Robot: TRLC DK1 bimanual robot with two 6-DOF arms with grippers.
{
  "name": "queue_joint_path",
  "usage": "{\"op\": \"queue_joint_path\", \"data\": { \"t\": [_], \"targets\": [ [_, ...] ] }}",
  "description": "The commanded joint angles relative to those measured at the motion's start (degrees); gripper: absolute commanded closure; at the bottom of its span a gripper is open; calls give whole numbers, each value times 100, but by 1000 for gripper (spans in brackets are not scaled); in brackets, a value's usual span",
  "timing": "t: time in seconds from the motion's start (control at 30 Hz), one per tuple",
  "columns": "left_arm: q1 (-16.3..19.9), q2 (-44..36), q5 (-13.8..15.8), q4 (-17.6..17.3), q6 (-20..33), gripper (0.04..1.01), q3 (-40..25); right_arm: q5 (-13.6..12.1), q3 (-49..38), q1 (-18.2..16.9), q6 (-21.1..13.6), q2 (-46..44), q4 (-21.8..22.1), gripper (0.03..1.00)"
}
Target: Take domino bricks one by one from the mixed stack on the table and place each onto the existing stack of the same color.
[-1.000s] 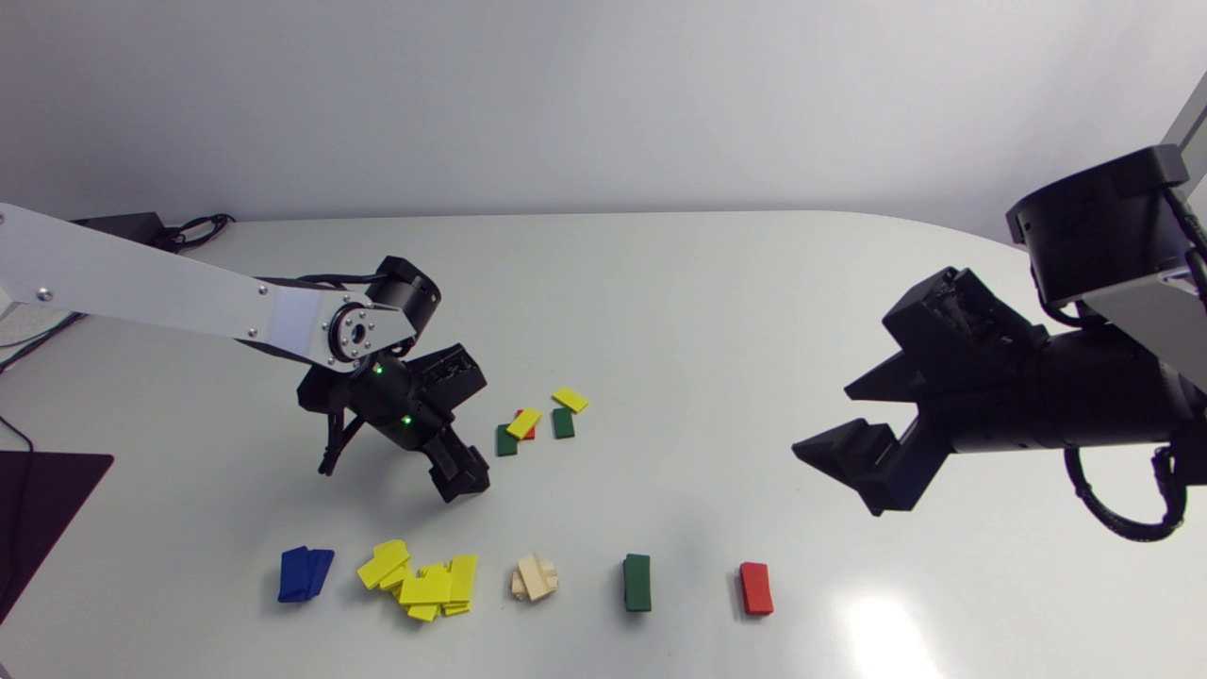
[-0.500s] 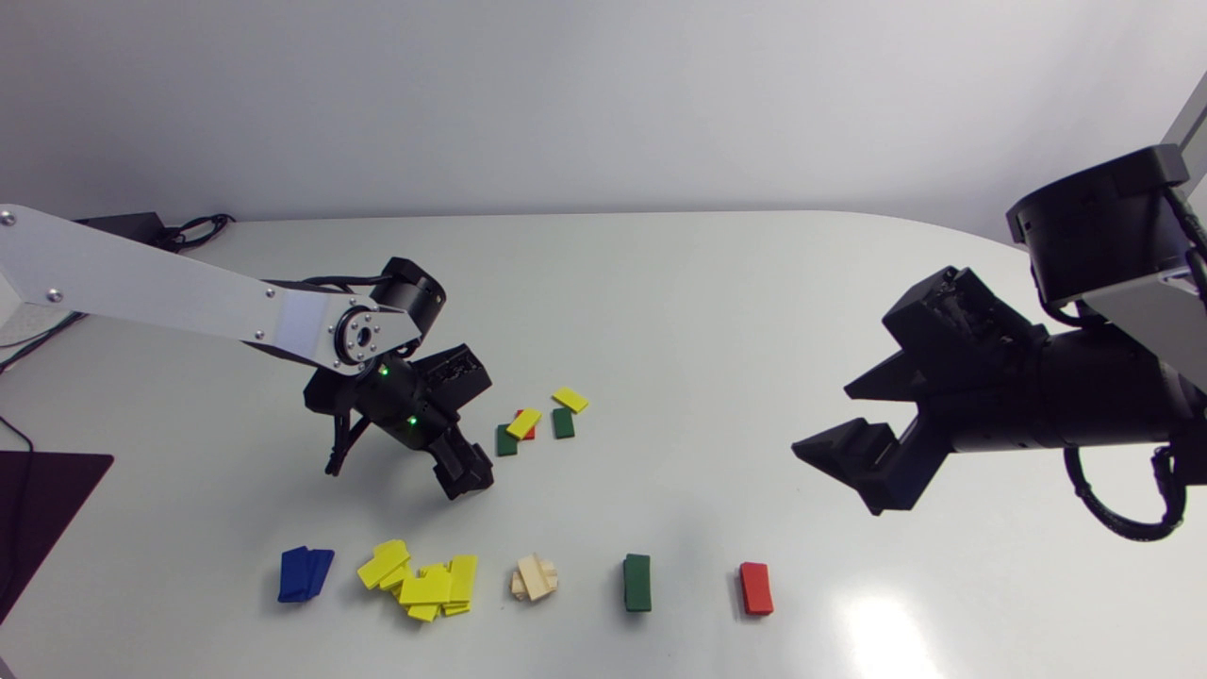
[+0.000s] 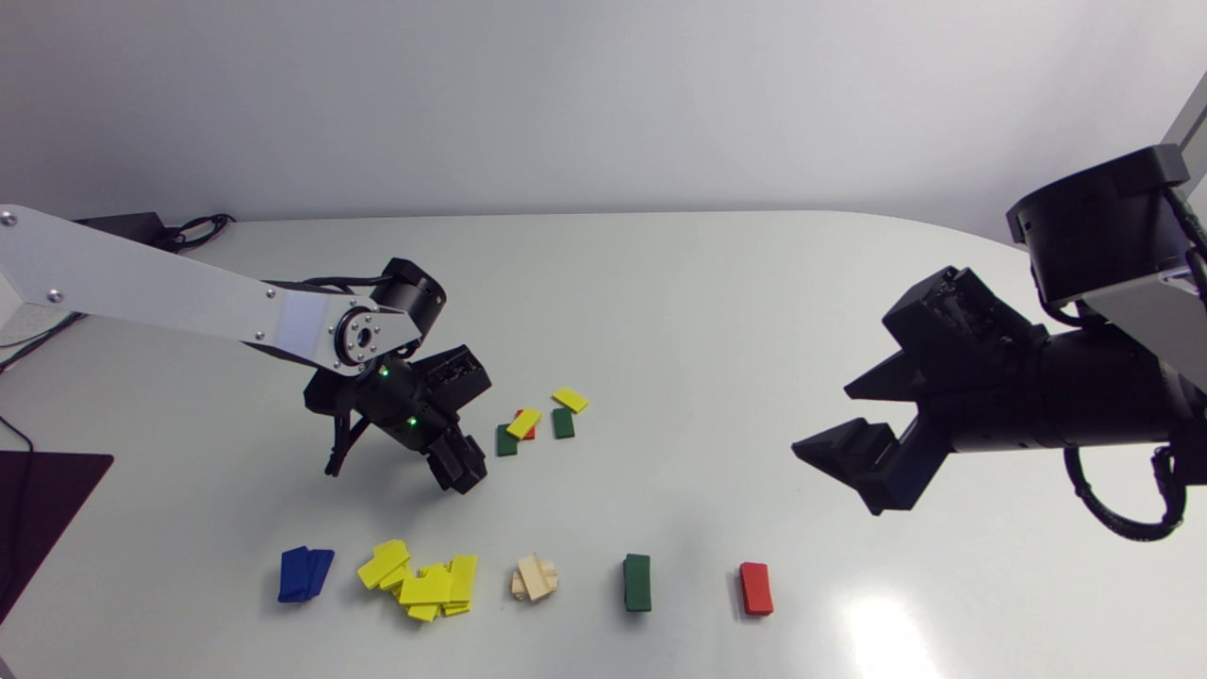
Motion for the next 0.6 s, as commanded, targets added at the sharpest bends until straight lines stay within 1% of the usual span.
{"op": "queue_joint_path", "data": {
  "t": [0.0,0.17,0.27,0.3,0.37,0.43,0.5,0.57],
  "targets": [
    [-26,125,-52,13,15,636,-180,11,-141,49,131,-20,45,66],
    [-26,81,-96,13,15,800,-197,11,-115,57,131,-12,36,66],
    [-26,-16,-105,-4,33,807,-180,46,-89,66,131,-12,27,66],
    [-26,-69,-123,-31,33,849,-162,55,-89,66,131,-12,18,66],
    [-26,-166,-140,-83,42,892,-127,55,-89,66,131,-12,18,66],
    [-26,-333,-184,-180,68,892,-83,55,-80,66,131,-12,10,66],
    [10,-552,-193,-206,103,905,-65,55,-71,66,131,-20,-17,66],
    [18,-807,-202,-347,226,921,-65,55,-62,66,131,-38,-26,66]
  ]
}}
